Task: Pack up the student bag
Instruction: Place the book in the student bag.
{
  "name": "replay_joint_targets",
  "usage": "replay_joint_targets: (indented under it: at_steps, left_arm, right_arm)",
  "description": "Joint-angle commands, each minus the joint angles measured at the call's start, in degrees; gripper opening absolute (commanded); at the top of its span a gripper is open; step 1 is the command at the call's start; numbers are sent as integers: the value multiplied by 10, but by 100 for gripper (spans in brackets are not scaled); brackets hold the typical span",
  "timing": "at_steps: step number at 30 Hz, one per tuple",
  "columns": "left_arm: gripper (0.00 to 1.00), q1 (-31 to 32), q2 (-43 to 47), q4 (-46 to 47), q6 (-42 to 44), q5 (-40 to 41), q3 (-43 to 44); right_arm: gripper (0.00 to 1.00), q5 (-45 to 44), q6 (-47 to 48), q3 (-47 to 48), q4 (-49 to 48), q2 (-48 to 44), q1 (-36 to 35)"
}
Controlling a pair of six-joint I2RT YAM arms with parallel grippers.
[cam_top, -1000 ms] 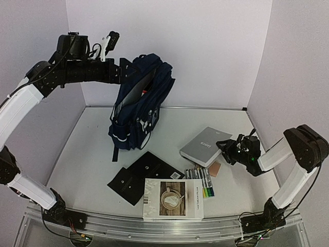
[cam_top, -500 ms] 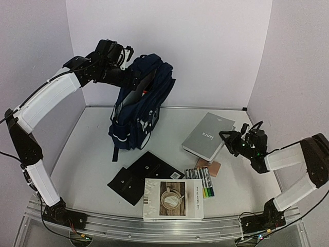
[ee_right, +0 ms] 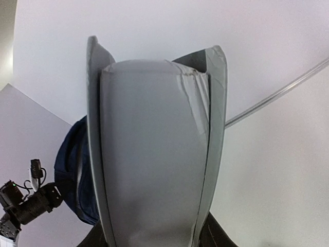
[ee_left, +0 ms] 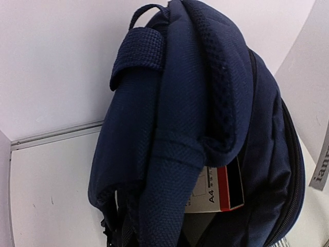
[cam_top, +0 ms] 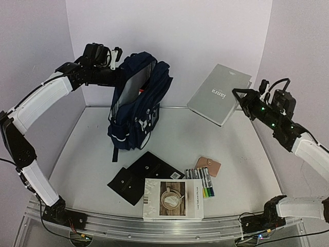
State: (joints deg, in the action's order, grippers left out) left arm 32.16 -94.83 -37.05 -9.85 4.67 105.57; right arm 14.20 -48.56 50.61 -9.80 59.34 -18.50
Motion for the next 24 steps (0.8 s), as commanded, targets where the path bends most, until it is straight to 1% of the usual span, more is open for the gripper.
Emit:
replay_joint_targets:
  at_steps: [1, 3, 7, 12, 16, 20, 24]
  left_arm:
    - [0, 4, 63, 156, -42, -45, -63]
    - [0, 13, 72, 195, -69, -30, -84]
    - [0, 37, 82, 258, -108, 13, -110]
    - [0, 46, 87, 313, -153, 37, -130]
    - [0, 53, 89, 341, -161, 47, -130]
    - [0, 54, 90, 353, -168, 49, -128]
    - [0, 55, 98, 365, -175, 52, -146]
  right_arm:
    - [24, -55, -2, 112, 37, 16, -73]
    - [23, -91, 7, 167, 44, 48, -125]
    - [22, -150, 18, 252, 46, 115, -204]
    - [21, -232, 26, 340, 47, 204, -281]
    - [21, -329, 35, 385, 51, 260, -318]
    - [20, -379, 41, 428, 58, 314, -330]
    - [18, -470, 69, 479, 104, 368, -350]
